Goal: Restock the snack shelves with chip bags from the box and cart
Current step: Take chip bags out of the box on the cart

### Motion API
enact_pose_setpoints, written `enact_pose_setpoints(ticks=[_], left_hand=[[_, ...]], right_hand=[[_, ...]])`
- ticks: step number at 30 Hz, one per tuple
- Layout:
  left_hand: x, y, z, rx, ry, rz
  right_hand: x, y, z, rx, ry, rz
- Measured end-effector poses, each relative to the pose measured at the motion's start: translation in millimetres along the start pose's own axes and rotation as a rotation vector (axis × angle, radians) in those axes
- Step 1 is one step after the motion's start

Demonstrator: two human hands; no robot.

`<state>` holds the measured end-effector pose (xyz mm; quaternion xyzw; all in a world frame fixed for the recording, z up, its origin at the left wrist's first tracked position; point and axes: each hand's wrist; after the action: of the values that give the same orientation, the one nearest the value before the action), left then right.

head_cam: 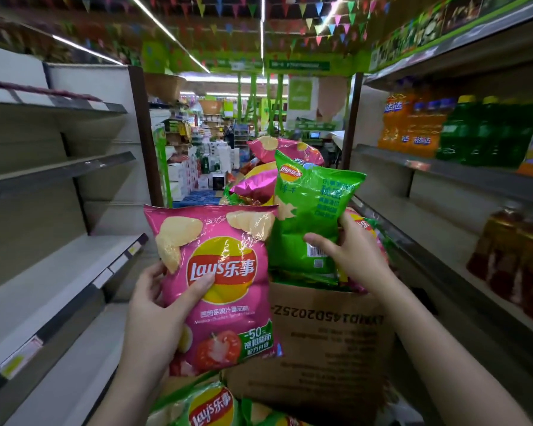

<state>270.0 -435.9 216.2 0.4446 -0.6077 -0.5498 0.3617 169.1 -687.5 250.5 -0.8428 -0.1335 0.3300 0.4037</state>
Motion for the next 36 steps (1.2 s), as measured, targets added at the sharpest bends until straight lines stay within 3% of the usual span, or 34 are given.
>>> enact_pose_setpoints(ticks=[4,13,16,24,30,36], left_hand=[[-2.2,2.2,-1.2,-0.008,0.006,0.013],[-24.3,4.1,-1.7,-0.036,0.129,0.033],[-36.8,6.2,-0.8,-0.036,0.189,0.035],[-99.8,6.5,5.8,-0.022,0.369,0.045],[-176.7,5.0,17.8,-0.034,0.505,0.039],[-257.4,9.0,30.2,-0.016,0.589,-0.009]], right_hand=[[-6.1,-0.9,1.1,0.006,-0.105,-0.134],[-6.6,-25.7,3.7,-0.109,-0.014,-0.531],[7.4,-34.6,-1.4,-0.083,-0.075,-0.632],[120.9,-87.6,3.2,-0.079,-0.323,-0.771],[227.7,-137.8,22.2,-0.159,-0.231,-0.596],[288.1,-211.6,72.1,0.142,-0.475,-0.963]])
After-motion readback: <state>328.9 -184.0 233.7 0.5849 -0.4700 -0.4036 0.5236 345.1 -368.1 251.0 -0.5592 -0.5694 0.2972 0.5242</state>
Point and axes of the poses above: each hand's wrist, its own z-axis away from the middle knuckle, its own x-axis out of the palm, y = z × x, and after that the axes turned 15 degrees about -z, right-handed
